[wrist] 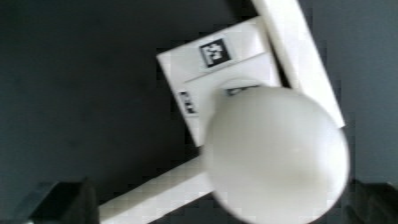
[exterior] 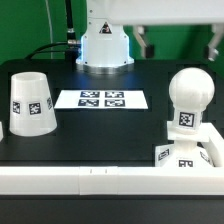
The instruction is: Assemble lamp
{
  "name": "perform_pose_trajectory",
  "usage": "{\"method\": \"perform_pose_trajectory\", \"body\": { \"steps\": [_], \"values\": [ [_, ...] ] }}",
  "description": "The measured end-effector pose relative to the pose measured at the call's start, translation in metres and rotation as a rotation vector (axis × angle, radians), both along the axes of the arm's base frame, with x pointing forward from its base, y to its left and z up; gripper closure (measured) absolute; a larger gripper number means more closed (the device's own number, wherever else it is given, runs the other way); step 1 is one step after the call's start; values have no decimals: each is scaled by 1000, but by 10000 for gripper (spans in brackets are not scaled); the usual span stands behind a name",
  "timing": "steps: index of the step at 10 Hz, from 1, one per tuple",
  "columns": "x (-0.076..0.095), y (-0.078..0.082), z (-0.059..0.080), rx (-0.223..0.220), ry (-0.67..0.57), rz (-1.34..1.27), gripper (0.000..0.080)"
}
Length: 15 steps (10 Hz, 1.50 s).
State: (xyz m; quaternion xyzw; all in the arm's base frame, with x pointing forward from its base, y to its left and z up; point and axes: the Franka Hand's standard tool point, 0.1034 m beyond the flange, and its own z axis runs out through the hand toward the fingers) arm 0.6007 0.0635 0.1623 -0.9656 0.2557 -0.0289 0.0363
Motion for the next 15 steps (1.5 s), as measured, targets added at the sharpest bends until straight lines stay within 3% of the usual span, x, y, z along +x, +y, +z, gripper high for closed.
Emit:
{"method": "perform_pose_trajectory", "body": {
  "steps": [1, 5, 6, 8, 10, 15],
  "values": [
    [-9, -9, 4, -4, 7, 2, 101],
    [-8, -4, -1, -4, 13, 11, 101],
    [-12, -10, -1, -11, -2, 94, 101],
    [-52, -62, -1, -33, -32, 262, 101],
    [-70, -105, -7, -46, -26, 311, 101],
    [-65, -106, -5, -49, -32, 319, 101]
  ]
}}
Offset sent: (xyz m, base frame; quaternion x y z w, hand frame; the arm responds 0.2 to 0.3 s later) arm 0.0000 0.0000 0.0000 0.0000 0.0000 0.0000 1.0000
